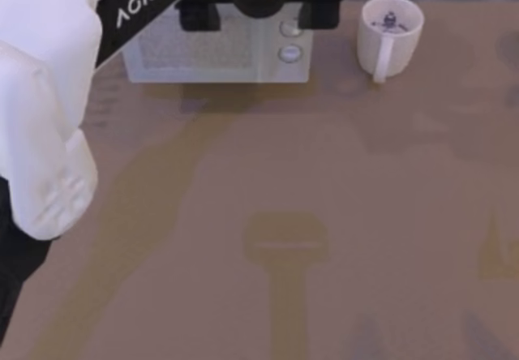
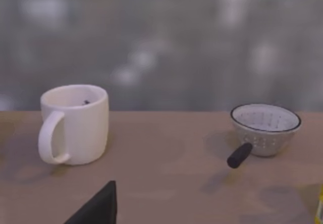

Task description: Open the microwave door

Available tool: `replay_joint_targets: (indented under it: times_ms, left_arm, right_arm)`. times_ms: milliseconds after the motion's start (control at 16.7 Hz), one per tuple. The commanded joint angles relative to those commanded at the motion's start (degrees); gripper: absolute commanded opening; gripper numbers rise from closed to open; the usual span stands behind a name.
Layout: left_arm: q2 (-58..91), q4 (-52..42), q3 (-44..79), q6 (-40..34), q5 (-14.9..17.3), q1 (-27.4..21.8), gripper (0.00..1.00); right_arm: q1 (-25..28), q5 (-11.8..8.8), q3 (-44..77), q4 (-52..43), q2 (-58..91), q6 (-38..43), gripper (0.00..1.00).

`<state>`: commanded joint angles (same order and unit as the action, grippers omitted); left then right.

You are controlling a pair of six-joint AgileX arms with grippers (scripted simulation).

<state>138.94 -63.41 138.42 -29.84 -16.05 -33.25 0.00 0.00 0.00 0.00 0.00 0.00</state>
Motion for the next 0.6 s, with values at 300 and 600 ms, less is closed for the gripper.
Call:
replay_joint_targets:
  times_ms: [300,600]
  left_arm:
    - [0.0,0.0,0.0,0.0,0.0,0.0,0.55]
    - [0.0,0.0,0.0,0.0,0.0,0.0,0.17]
  right_arm:
    - [0.0,0.0,0.0,0.0,0.0,0.0,1.00]
    - [0.0,0.0,0.0,0.0,0.0,0.0,1.00]
